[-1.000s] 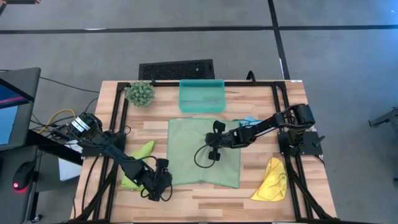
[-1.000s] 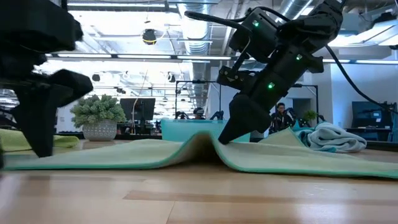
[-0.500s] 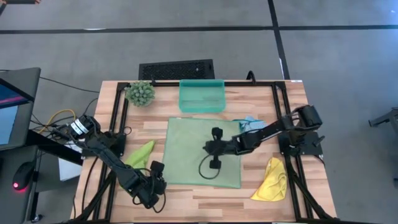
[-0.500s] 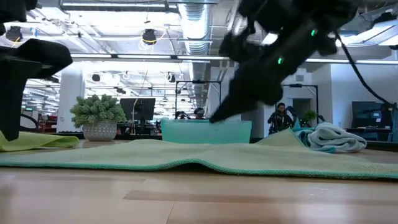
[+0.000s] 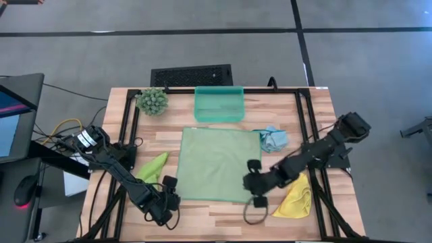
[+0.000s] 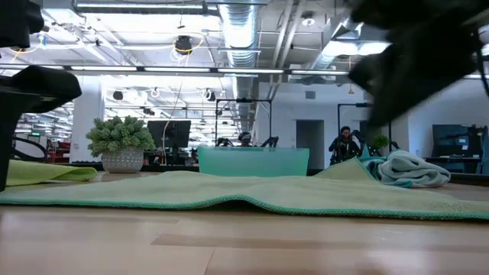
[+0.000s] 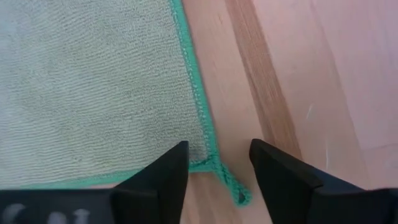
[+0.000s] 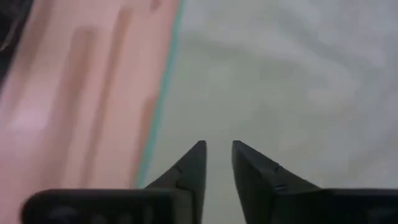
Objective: Fold microfiber towels
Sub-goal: Fold the green towel
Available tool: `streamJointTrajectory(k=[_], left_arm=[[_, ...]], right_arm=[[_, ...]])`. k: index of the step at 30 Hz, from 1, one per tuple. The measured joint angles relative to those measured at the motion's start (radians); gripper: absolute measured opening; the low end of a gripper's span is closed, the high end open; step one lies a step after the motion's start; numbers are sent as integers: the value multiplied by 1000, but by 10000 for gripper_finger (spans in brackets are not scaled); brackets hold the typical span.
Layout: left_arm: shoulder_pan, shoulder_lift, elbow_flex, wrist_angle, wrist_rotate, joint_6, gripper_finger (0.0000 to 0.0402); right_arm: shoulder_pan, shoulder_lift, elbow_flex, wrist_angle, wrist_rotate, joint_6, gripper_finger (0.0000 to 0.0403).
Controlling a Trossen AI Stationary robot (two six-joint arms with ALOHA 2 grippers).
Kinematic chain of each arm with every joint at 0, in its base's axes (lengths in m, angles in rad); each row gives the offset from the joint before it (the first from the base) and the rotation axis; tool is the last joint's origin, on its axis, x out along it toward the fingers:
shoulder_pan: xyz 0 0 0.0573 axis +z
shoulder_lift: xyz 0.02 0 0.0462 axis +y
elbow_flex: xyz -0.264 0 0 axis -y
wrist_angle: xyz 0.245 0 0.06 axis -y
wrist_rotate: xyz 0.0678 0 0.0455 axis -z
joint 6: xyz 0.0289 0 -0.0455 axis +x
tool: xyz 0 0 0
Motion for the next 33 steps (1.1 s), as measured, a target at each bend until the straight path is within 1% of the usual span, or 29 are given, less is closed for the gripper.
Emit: streamJointTrajectory(k=[3, 8, 12, 14, 16, 21, 24, 27, 30, 32, 33], left_arm=[[0, 0, 0, -1, 5, -3, 119], [4, 0, -1, -22, -4, -1, 52], [11, 0, -1, -32, -6, -1, 11], [13, -2, -2, -39, -13, -4, 4], [14, -8, -4, -50, -15, -5, 6], [19, -28, -6, -66, -48, -9, 5], [24, -28, -5, -74, -46, -11, 2], [28, -28, -5, -79, -46, -21, 3], [29, -28, -5, -76, -41, -39, 3], [28, -29, -4, -73, -11, -69, 1], [28, -29, -2, -75, 9, -86, 1]], right_arm=[[78, -4, 0, -13, -20, 48, 145], [192, 39, 0, 82, -26, 61, 186], [234, 93, 7, 62, 37, 61, 195], [232, 127, 8, 57, 44, 61, 193], [225, 154, 8, 52, 43, 61, 188], [211, 208, 9, 42, 40, 61, 169], [208, 213, 14, 13, 40, 62, 147], [200, 208, 14, -12, 37, 62, 110], [199, 186, 8, -38, 42, 56, 58], [198, 167, 7, -43, 39, 56, 23], [198, 150, 7, -42, 28, 55, 14]])
